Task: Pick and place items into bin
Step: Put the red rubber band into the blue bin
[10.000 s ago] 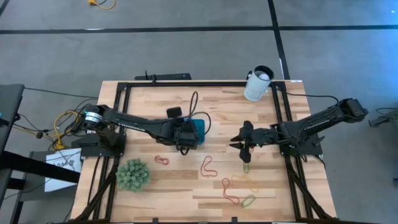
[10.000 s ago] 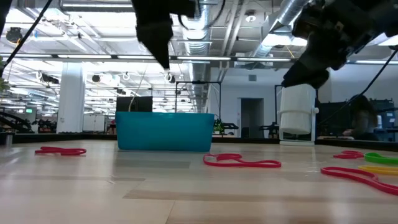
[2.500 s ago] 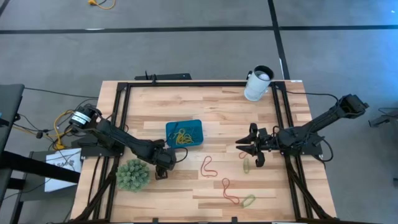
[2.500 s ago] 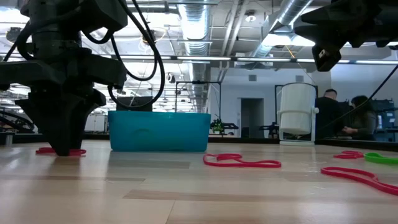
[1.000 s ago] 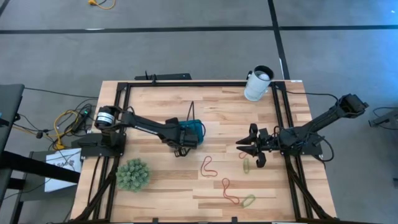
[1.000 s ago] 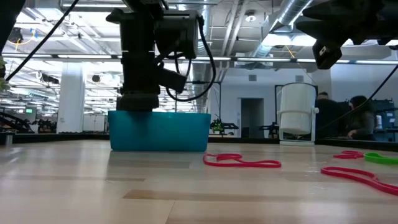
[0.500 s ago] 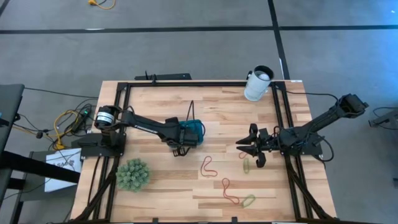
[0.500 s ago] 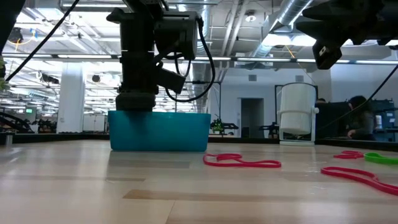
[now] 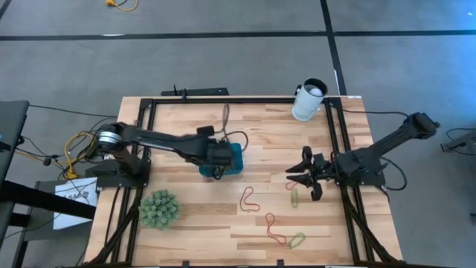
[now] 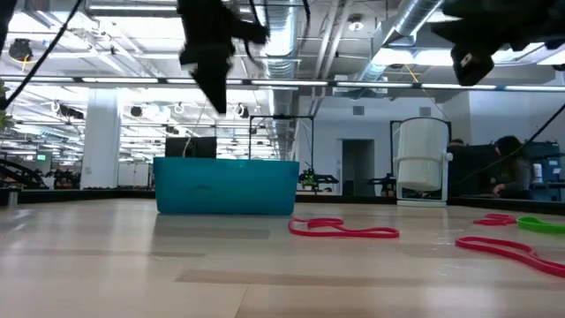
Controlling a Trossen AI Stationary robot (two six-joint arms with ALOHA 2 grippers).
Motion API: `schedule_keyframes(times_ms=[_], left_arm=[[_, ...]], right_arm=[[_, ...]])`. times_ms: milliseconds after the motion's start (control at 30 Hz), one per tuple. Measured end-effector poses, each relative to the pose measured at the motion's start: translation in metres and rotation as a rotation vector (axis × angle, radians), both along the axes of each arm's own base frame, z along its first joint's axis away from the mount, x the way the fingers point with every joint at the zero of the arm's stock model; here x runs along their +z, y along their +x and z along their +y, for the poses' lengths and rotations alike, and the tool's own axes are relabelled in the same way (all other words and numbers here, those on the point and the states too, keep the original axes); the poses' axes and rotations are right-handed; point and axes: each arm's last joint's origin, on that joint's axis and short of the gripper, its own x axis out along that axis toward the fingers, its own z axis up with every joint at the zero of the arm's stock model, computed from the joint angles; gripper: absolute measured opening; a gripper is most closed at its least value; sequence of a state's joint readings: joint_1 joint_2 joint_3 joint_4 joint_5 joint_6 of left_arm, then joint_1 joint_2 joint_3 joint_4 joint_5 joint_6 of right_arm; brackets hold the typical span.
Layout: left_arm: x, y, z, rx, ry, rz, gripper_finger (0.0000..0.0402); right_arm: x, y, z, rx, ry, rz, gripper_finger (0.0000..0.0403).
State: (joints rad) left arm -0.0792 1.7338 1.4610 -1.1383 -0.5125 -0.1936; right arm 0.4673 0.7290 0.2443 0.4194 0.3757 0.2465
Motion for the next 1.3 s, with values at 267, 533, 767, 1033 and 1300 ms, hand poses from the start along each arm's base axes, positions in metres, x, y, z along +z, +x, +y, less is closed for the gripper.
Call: schedule_keyframes(times_ms=[267,533,767,1033,1300], left_arm=[[0.059,-0.057,0.005,0.065,0.031,-0.280,0.0099],[0.009,-0.095,-0.022,-0.067,-0.141,-0.591,0.0099],[-0.043,-0.106,-0.047,-0.245,-0.287,-0.794,0.0099],[-0.050,-0.107,-0.052,-0.305,-0.251,-0.867,0.0099],[-0.042,-0.103,-0.052,-0.391,-0.166,-0.916,0.0099]], right_arm=[[0.021,-0.025,-0.016,-0.204,-0.096,0.183,0.0102],[-0.017,-0.029,-0.016,-0.273,0.037,0.548,0.0102],[-0.040,-0.015,-0.005,-0.212,0.038,0.751,0.0102],[-0.062,-0.011,-0.001,-0.175,-0.050,0.951,0.0102],[-0.074,-0.009,-0.002,-0.136,-0.133,1.063,0.0102]])
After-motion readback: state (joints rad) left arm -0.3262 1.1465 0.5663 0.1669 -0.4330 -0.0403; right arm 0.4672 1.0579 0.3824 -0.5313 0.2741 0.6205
